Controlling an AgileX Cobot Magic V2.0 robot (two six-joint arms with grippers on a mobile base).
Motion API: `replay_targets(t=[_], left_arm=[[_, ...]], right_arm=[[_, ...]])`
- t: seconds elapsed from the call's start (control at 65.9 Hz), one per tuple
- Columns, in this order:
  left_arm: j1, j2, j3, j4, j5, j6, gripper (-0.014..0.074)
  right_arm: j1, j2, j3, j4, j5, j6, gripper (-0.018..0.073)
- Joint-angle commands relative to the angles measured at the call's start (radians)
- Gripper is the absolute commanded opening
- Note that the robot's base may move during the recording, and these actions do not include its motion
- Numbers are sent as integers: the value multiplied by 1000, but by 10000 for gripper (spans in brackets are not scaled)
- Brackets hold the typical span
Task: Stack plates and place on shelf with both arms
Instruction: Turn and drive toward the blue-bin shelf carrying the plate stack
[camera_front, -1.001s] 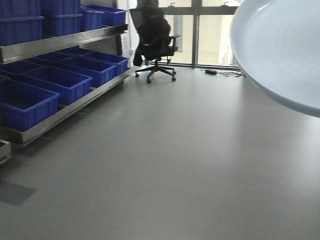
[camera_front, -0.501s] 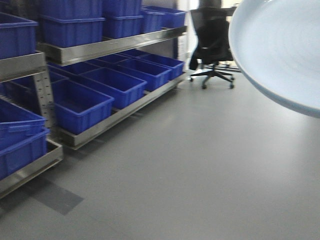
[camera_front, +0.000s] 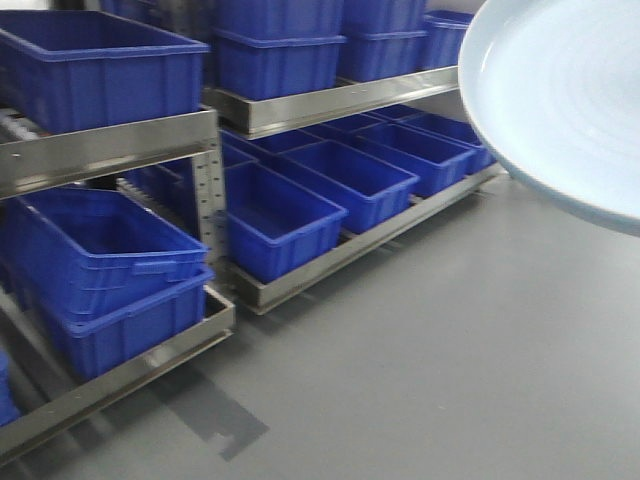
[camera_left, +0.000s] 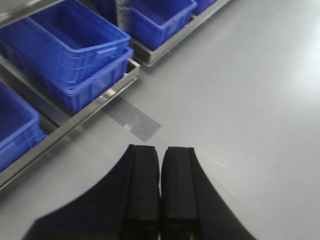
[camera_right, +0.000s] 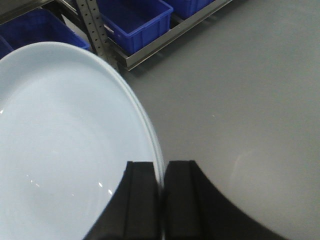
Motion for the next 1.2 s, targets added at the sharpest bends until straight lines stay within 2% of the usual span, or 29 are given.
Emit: replay_targets(t=[0.0, 1.184], left_arm=[[-1, -8, -28, 2, -77, -9, 89], [-1, -8, -28, 2, -77, -9, 89]], right_arm=[[-5, -2, -27, 0, -91, -6, 48], [-5, -2, -27, 0, -91, -6, 48]])
